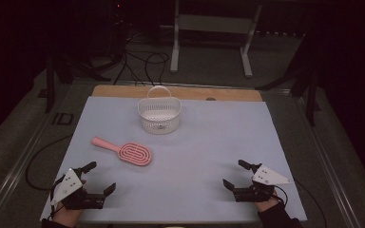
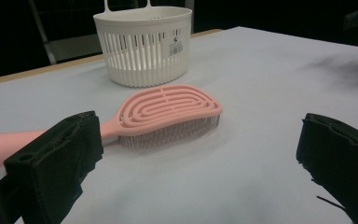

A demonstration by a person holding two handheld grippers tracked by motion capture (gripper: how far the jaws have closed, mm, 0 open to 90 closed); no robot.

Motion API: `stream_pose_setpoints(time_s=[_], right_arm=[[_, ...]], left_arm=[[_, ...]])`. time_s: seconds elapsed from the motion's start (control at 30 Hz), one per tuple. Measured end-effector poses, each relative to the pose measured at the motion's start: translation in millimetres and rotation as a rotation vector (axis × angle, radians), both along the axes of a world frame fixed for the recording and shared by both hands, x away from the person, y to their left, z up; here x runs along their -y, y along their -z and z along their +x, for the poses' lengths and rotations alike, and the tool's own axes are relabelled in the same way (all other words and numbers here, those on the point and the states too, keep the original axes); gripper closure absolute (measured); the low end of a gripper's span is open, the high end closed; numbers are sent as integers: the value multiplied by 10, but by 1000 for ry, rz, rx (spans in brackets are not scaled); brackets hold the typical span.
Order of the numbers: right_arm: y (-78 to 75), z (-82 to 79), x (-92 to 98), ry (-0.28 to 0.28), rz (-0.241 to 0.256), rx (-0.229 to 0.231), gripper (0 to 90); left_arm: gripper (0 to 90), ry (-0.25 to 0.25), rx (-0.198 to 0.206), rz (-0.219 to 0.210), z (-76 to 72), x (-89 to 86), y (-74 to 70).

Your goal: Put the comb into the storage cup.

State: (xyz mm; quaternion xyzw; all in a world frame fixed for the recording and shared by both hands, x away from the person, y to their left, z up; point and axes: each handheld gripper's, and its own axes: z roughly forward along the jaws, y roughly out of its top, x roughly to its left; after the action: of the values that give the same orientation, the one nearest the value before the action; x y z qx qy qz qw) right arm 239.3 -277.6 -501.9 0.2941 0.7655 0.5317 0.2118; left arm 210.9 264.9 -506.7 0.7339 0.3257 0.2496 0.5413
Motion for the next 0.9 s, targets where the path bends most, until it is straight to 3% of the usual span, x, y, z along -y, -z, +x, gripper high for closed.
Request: stream_pose_setpoints(time_s=[0.23, 0.33, 0.73, 0.9], right_arm=[[11, -2, -24, -19, -15, -10, 89], [13, -2, -32, -27, -17, -7, 89], [-26, -36, -27, -16, 1, 6, 89], [-43, -52, -8, -11, 8, 15, 89]], left_arm=[[1, 5, -11, 16, -4, 11, 7], [1, 10, 7, 15, -28, 22, -15], [1, 33, -8, 8, -11, 52, -20], [1, 34, -11, 27, -17, 68, -38]])
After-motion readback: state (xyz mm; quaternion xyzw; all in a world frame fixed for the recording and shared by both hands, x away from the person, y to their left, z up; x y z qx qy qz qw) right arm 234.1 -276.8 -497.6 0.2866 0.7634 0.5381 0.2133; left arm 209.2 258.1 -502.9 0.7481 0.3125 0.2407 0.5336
